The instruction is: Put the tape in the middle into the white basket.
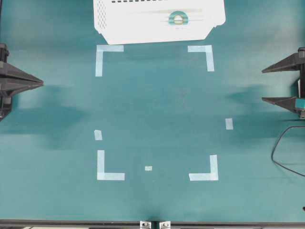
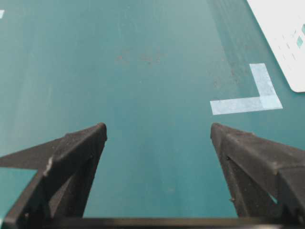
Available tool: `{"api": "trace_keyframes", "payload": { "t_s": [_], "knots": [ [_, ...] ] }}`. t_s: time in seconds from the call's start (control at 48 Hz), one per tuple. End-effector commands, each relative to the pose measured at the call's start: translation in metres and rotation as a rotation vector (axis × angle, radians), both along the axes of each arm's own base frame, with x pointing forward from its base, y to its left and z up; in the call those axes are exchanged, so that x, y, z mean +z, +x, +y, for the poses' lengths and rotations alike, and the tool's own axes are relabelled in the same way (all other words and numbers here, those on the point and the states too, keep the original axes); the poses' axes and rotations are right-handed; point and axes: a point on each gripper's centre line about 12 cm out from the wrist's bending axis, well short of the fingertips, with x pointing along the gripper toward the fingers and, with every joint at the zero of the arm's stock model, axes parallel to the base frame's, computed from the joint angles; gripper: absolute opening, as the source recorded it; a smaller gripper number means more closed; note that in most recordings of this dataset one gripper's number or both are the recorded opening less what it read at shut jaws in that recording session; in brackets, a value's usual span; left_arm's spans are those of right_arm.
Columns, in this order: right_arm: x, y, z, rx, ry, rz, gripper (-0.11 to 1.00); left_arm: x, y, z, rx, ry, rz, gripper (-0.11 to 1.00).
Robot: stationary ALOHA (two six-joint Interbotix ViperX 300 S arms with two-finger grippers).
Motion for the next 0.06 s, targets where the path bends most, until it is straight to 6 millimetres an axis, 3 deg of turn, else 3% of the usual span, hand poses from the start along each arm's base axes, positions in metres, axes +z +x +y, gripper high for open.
{"api": "trace_keyframes", "payload": {
  "t_s": [0.0,0.042],
  "knots": [
    [0.0048,0.0022,0.0002,0.003,-0.002,-0.014,0.98,0.0044,0.0011,0.0004,0.003,0.000,-0.011,-0.11],
    [0.0050,0.0023,0.0003,0.003,-0.002,-0.015,0.98,0.0045,0.0012,0.0005,0.003,0.000,-0.012,-0.11]
  ]
}}
